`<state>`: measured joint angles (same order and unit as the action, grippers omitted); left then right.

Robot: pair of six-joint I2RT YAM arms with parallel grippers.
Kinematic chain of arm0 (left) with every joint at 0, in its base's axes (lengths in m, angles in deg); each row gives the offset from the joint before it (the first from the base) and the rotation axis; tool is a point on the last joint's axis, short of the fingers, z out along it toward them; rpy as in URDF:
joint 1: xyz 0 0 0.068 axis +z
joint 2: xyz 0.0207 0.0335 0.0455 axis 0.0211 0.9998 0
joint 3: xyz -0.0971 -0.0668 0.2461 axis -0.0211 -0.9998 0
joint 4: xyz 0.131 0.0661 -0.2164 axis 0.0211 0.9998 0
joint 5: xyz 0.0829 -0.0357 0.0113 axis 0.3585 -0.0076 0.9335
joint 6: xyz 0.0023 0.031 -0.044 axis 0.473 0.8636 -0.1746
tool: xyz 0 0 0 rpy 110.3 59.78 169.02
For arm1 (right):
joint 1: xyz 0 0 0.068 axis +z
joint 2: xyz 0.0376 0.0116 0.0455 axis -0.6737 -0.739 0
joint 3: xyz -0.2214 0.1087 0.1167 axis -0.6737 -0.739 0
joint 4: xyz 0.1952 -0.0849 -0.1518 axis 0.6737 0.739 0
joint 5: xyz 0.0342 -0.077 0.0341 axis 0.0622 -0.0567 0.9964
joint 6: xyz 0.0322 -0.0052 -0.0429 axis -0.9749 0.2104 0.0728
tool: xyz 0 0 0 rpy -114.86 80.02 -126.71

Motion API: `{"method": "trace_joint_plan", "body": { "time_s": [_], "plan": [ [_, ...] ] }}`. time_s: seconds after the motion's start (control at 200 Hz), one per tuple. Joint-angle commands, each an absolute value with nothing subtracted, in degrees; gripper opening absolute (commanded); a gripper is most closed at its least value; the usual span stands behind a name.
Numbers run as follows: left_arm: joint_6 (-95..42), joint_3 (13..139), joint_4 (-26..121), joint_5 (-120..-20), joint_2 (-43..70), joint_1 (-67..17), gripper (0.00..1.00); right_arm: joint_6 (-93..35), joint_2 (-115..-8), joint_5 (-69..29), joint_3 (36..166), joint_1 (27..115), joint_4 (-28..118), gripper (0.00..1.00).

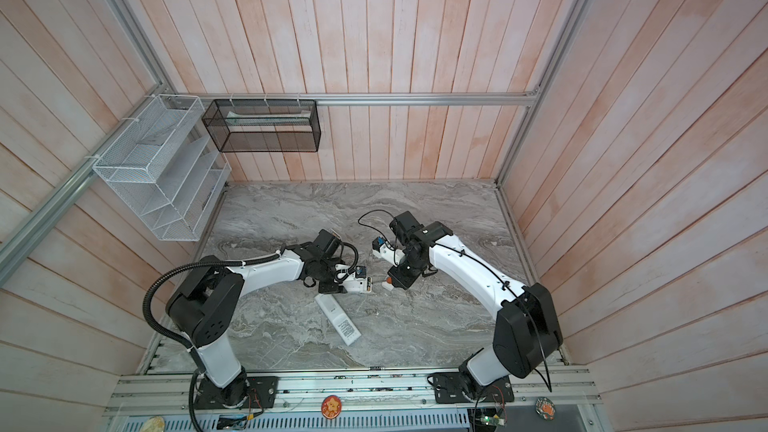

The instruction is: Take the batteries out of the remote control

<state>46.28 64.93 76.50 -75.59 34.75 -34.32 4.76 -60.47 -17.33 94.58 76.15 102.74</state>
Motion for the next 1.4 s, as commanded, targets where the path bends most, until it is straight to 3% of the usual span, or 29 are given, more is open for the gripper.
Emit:
{"method": "trace_joint_plan", "body": {
  "time_s": [0.0,1.395],
  "plan": [
    [47.4,65.5,78.0,-77.4,35.2,-34.0,0.22,5.3,-61.1,-15.6,93.6,75.5,101.6,0.0],
    [47.1,65.2,77.7,-77.4,36.0,-33.9,0.21,4.3,-59.8,-16.2,95.7,75.8,103.3,0.0]
  ]
}}
